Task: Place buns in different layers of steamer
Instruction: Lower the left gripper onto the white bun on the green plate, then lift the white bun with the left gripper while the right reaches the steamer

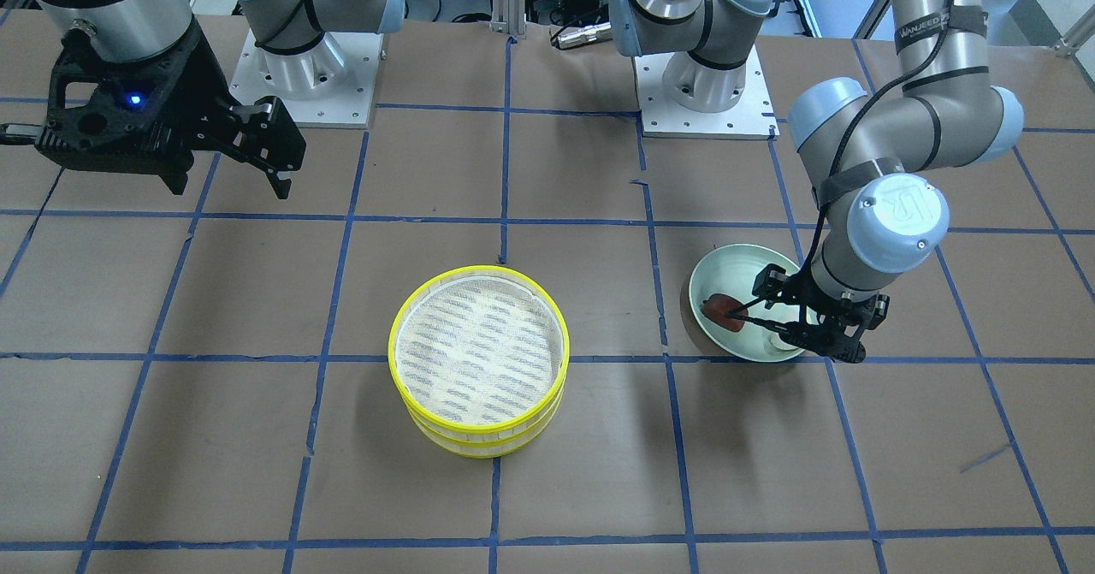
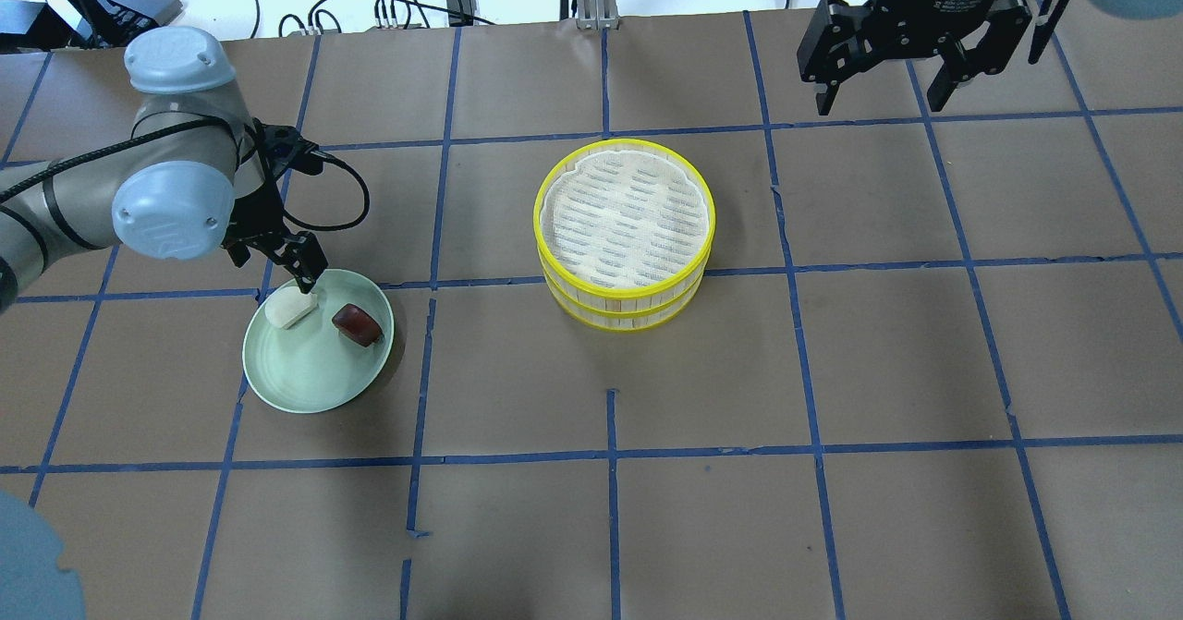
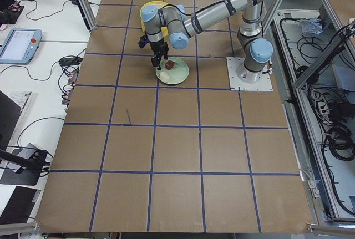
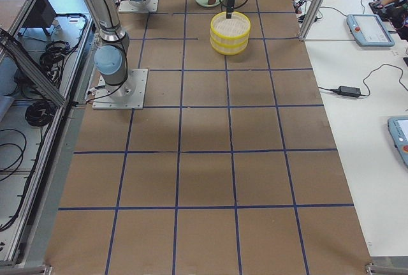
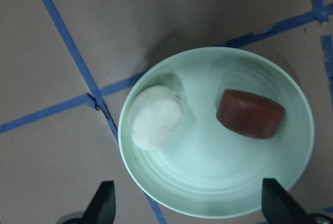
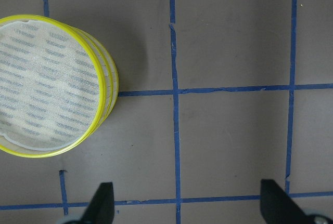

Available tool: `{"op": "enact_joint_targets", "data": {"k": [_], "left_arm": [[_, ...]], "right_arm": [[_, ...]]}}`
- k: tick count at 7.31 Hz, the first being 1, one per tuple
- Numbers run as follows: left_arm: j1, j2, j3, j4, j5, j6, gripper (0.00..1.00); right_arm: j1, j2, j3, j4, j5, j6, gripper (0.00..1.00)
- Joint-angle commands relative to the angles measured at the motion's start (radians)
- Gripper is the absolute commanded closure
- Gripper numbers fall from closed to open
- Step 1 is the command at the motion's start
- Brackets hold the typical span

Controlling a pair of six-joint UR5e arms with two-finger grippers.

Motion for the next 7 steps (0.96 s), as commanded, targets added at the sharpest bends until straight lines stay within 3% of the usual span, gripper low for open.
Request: {"op": "enact_joint_targets", "data": {"k": [1, 3, 4, 5, 6, 7], "left_arm": [[0.002, -0.068, -0.004, 0.049, 0.011, 0.013, 0.01], [0.002, -0.098, -0.013, 0.059, 0.011, 0.013, 0.05], [0.004, -0.105, -0.034, 0.061, 0.041, 0.013, 0.27], [0.018, -0.092, -0.054, 0.061, 0.119, 0.013, 0.58], [0.021, -0.085, -0.057, 0.058, 0.117, 0.007, 0.74], [0.021, -0.085, -0.054, 0.055, 0.108, 0.000, 0.84]], "right_arm": [[0.003, 0.008, 0.002, 0.012, -0.001, 0.027, 0.00], [0.036, 0.108, 0.001, -0.114, 0.000, 0.029, 0.00], [0.078, 0.142, 0.001, -0.144, 0.010, 0.049, 0.00], [0.090, 0.181, 0.007, -0.160, 0.015, 0.127, 0.00], [0.150, 0.242, 0.025, -0.219, 0.012, 0.138, 0.00], [0.200, 0.265, 0.057, -0.346, 0.013, 0.131, 0.00]]}}
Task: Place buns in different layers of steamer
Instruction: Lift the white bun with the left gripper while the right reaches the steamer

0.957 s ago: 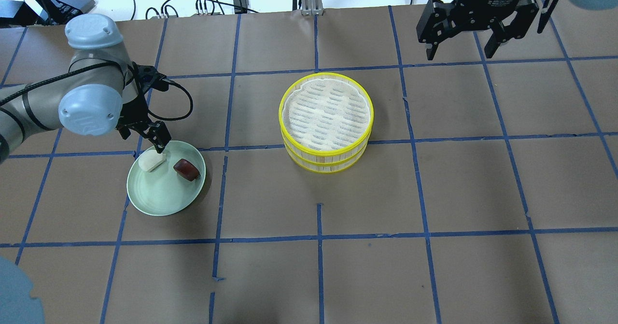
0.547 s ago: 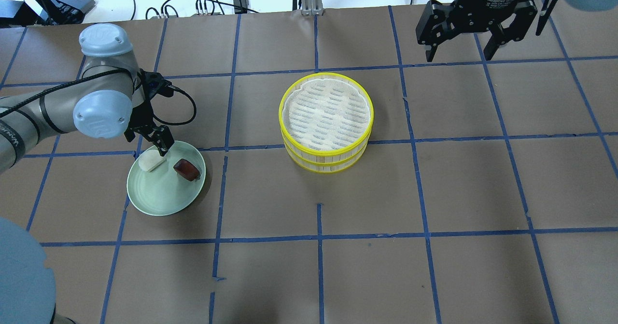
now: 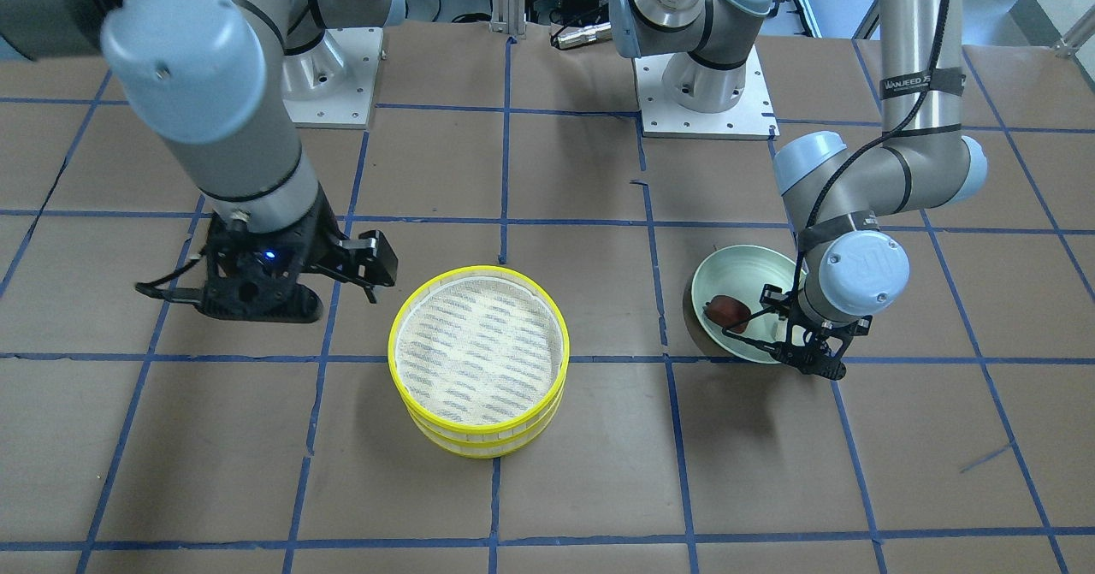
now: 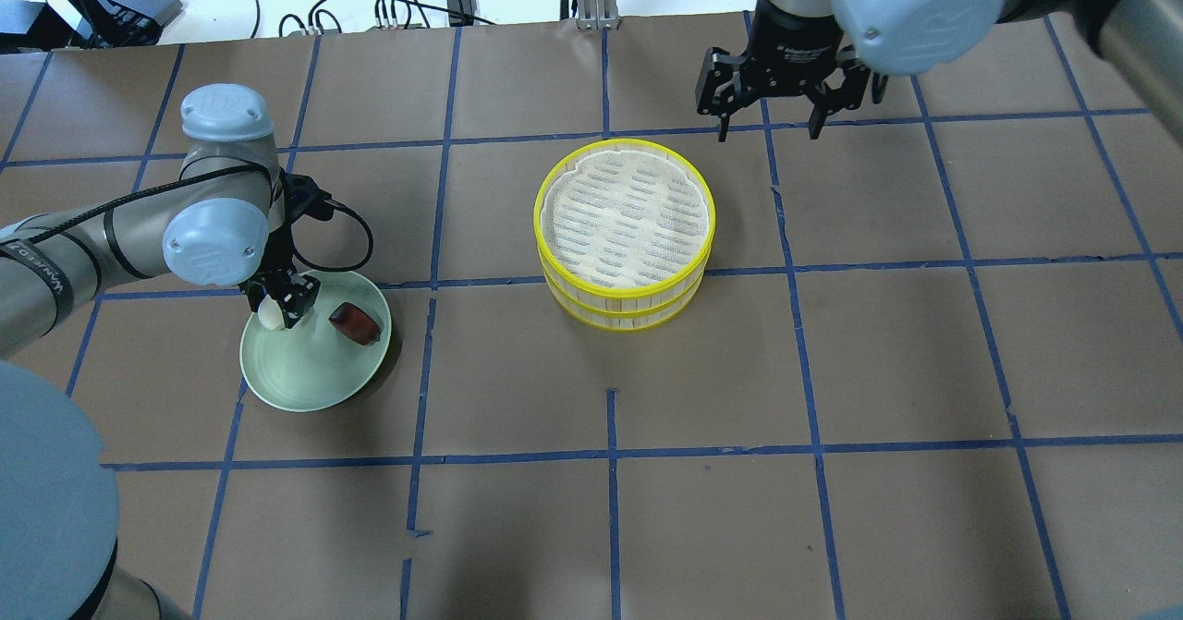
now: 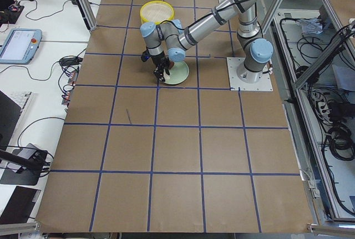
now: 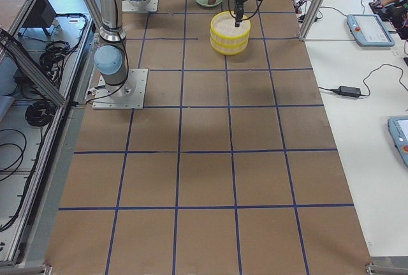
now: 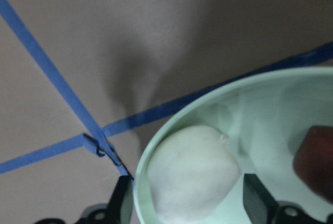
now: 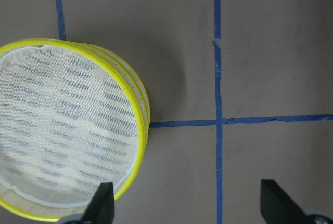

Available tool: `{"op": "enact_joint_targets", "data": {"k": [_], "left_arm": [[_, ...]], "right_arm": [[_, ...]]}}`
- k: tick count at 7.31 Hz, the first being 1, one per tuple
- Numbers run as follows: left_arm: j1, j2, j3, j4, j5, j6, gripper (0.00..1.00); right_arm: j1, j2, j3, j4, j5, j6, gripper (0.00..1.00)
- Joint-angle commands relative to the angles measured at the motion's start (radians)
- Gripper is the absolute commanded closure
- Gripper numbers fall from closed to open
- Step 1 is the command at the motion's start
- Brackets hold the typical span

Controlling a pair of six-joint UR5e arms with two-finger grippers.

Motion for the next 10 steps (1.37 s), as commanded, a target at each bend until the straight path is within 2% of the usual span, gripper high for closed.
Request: {"op": "enact_joint_targets", "data": {"k": [1, 2, 3, 5, 6, 8, 9, 10], "left_arm": [[0.003, 0.004, 0.005, 0.001, -0.013, -0.017, 0.88], [-0.006, 0.016, 0.016, 0.004, -0.015, -0.049, 0.88], [-0.020, 0.049, 0.042, -0.003, -0.062, -0.127, 0.88], [-0.122, 0.128, 0.210, -0.232, -0.152, -0.265, 0.88], [-0.156, 0.128, 0.267, -0.277, -0.194, -0.318, 0.88], [-0.174, 0.123, 0.294, -0.281, -0.324, -0.423, 0.88], [-0.174, 0.122, 0.297, -0.267, -0.452, -0.469, 0.88], [-0.174, 0.117, 0.295, -0.253, -0.491, -0.506, 0.88]], "right_arm": [[0.061, 0.076, 0.050, -0.183, 0.001, 0.019, 0.00], [0.071, 0.084, 0.055, -0.184, 0.000, 0.036, 0.00], [0.070, 0.107, 0.066, -0.191, -0.011, -0.002, 0.00], [0.070, 0.121, 0.070, -0.262, -0.005, -0.011, 0.00], [0.070, 0.152, 0.070, -0.271, 0.001, -0.013, 0.00], [0.070, 0.169, 0.078, -0.294, 0.000, -0.040, 0.00], [0.070, 0.169, 0.101, -0.302, -0.010, -0.057, 0.01], [0.070, 0.170, 0.115, -0.329, -0.013, -0.083, 0.01]]}}
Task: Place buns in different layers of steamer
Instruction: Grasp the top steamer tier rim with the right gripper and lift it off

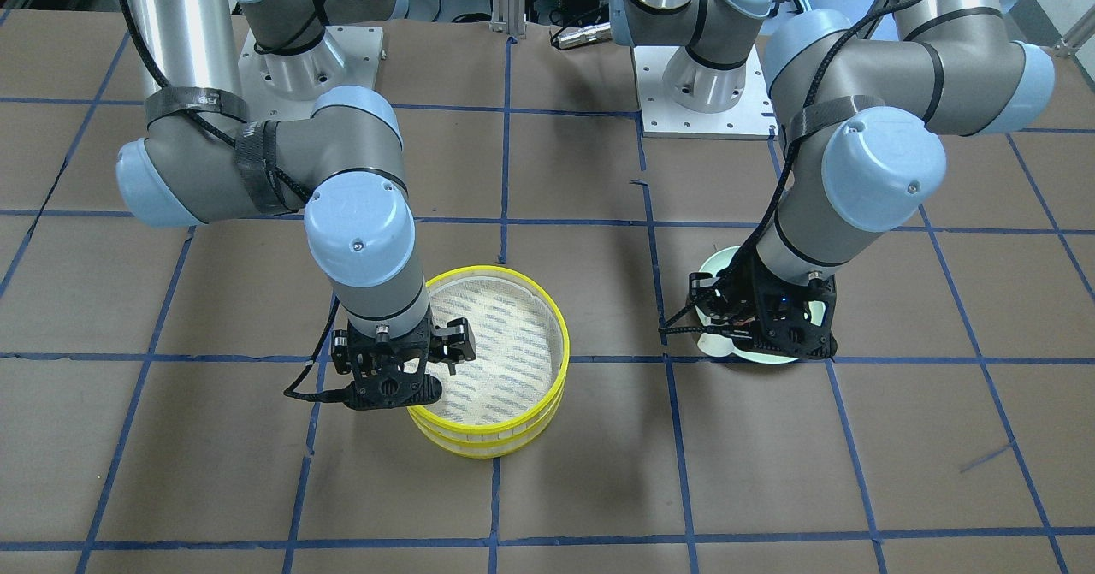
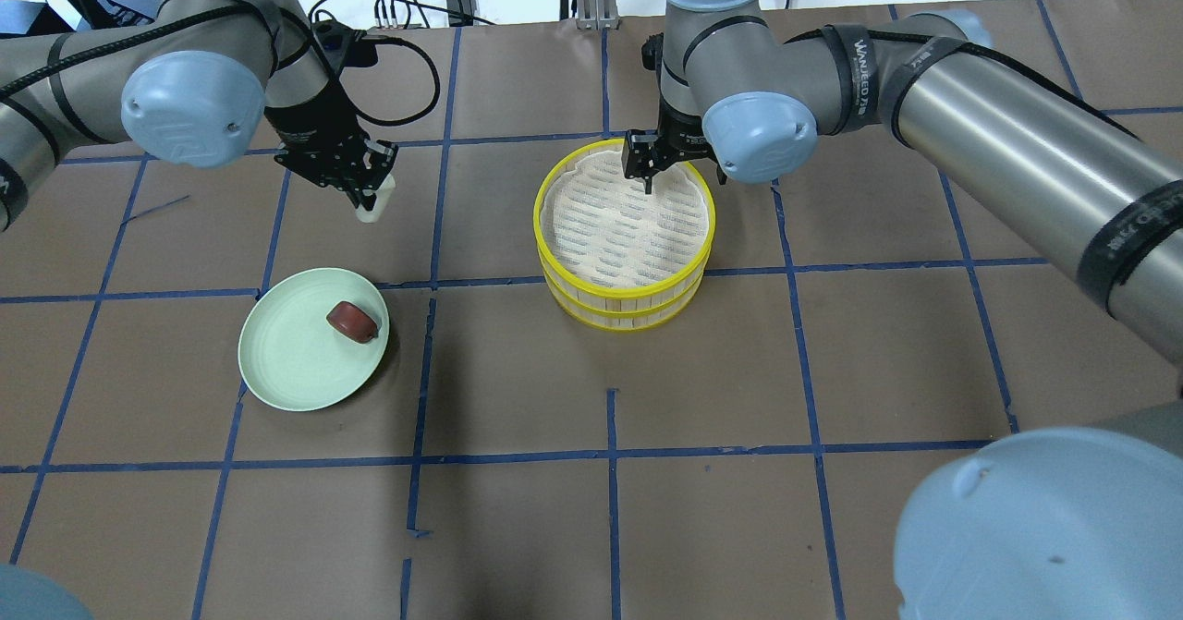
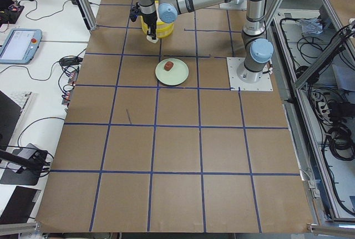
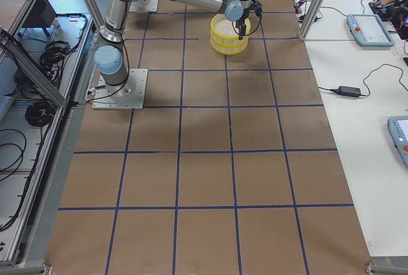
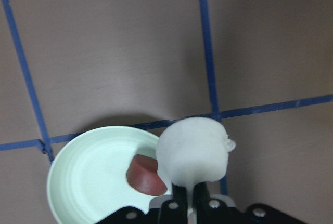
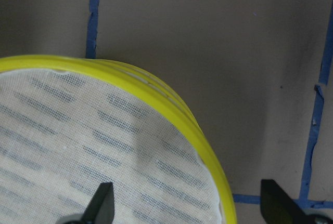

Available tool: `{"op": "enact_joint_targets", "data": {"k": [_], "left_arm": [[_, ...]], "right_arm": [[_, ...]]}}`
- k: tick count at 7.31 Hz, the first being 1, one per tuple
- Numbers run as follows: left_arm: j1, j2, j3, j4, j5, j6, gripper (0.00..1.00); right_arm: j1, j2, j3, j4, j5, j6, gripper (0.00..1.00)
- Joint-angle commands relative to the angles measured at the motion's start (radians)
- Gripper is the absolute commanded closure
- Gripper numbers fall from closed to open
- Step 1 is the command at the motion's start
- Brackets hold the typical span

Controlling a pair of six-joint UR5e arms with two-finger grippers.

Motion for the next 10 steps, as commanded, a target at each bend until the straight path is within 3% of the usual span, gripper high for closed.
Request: {"op": "enact_joint_targets", "data": {"k": [1, 4, 7, 8, 10], "left_arm": [[0.000, -0.004, 0.001, 0.019, -0.086, -0.046, 0.88], [-0.001, -0.007, -0.020, 0.031, -0.086, -0.052, 0.86], [-0.001, -0.014, -0.022, 0.030, -0.086, -0.063, 0.86], [0.000, -0.015, -0.028, 0.030, -0.087, -0.063, 0.86], [-0.001, -0.015, -0.033, 0.031, -0.087, -0.062, 0.86]], "right_arm": [[-0.003, 0.004, 0.025, -0.021, -0.021, -0.029, 0.01], [-0.006, 0.001, 0.029, -0.022, -0.007, -0.009, 0.04], [-0.006, -0.007, 0.030, -0.018, -0.001, 0.048, 0.83], [-0.006, -0.011, 0.024, -0.012, -0.009, 0.051, 0.91], [-0.006, -0.034, 0.019, 0.040, -0.024, 0.062, 0.96]]}}
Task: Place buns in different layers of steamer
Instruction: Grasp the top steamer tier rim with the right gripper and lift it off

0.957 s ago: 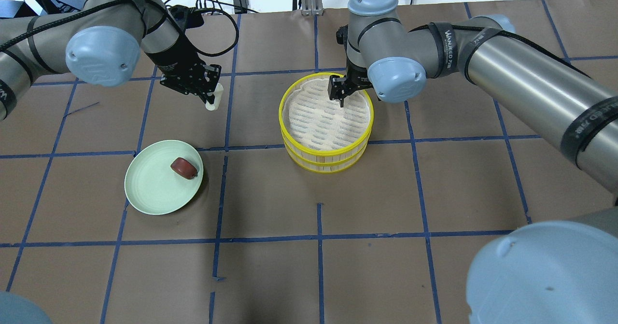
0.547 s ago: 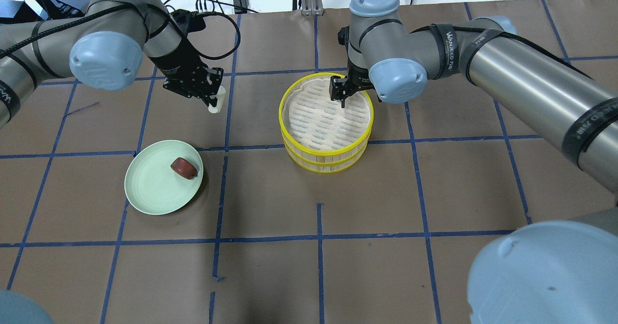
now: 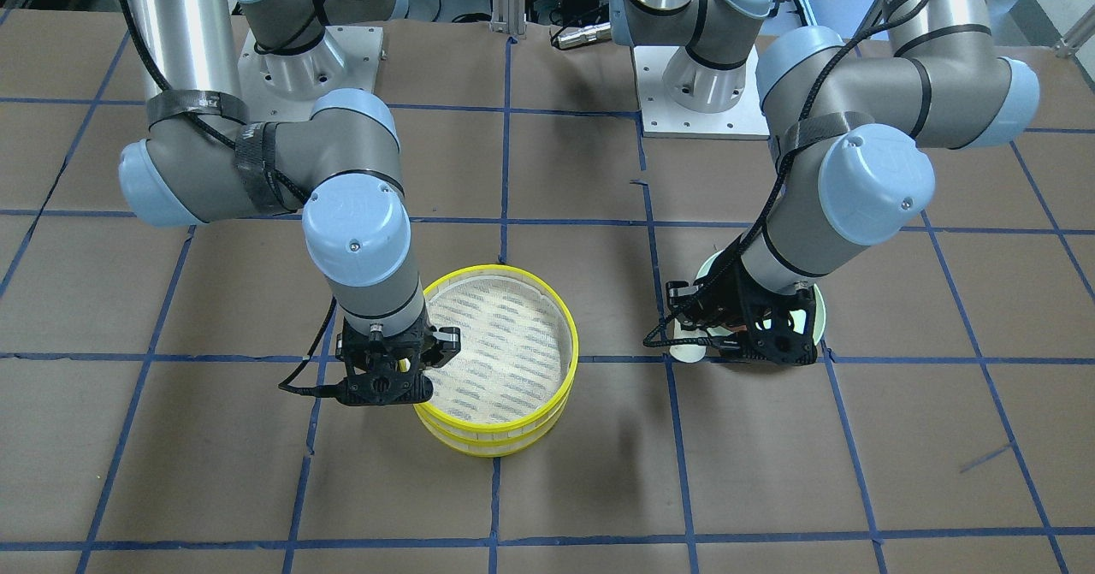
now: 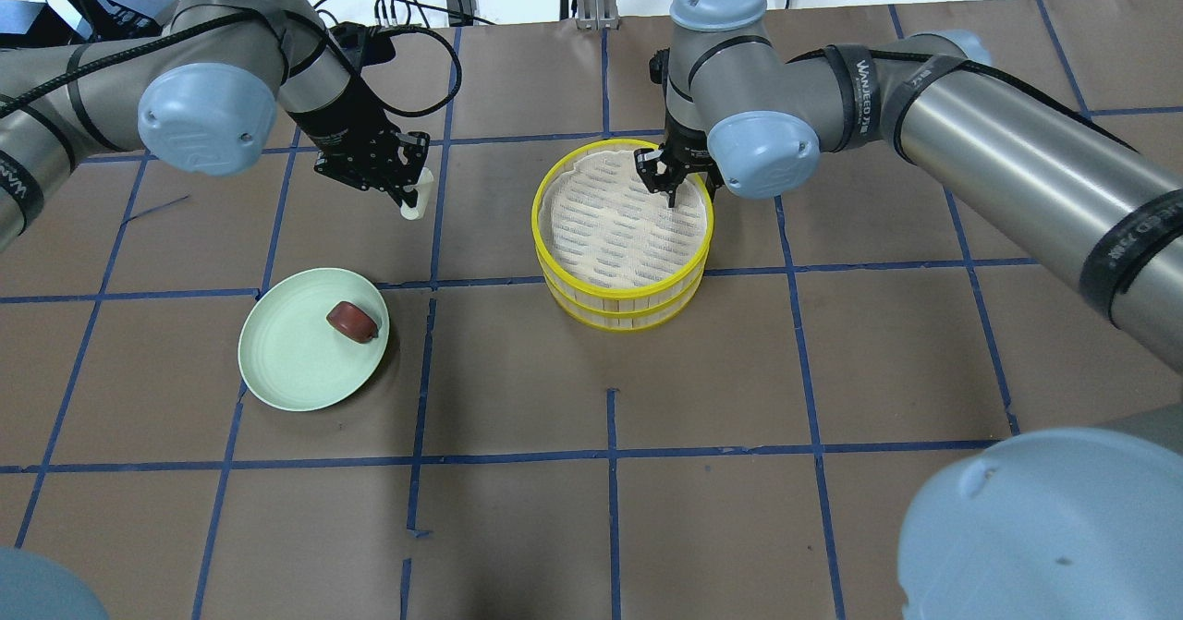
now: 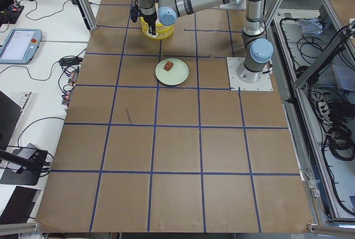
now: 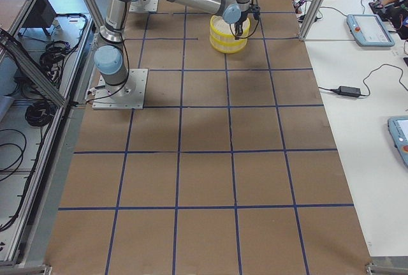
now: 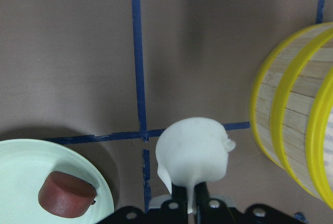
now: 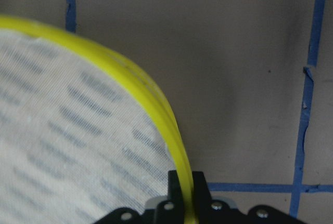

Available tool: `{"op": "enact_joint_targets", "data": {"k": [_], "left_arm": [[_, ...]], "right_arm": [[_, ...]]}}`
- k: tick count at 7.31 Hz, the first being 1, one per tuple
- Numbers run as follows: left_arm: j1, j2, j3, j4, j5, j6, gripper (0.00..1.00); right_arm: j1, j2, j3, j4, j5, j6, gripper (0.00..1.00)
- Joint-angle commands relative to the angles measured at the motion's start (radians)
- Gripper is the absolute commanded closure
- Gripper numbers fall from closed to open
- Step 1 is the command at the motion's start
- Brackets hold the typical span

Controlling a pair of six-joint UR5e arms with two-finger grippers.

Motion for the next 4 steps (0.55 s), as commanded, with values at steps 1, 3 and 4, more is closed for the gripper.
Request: {"op": "enact_joint_targets", "data": {"k": [1, 3, 4], "left_arm": [[0.000, -0.001, -0.002, 0.001, -0.001, 0.000, 0.86], [0.000, -0.002, 0.004, 0.007, -0.002, -0.027, 0.86], [-0.017, -0.001, 0.005, 0.020, -0.045, -0.083, 0.86]], "right_arm": [[-0.004, -0.056, -0.001, 0.089, -0.050, -0.002, 0.98], [-0.082, -0.163, -0.015, 0.217, -0.071, -0.031, 0.98], [-0.180, -0.193, -0.039, 0.296, -0.062, -0.142, 0.98]]}}
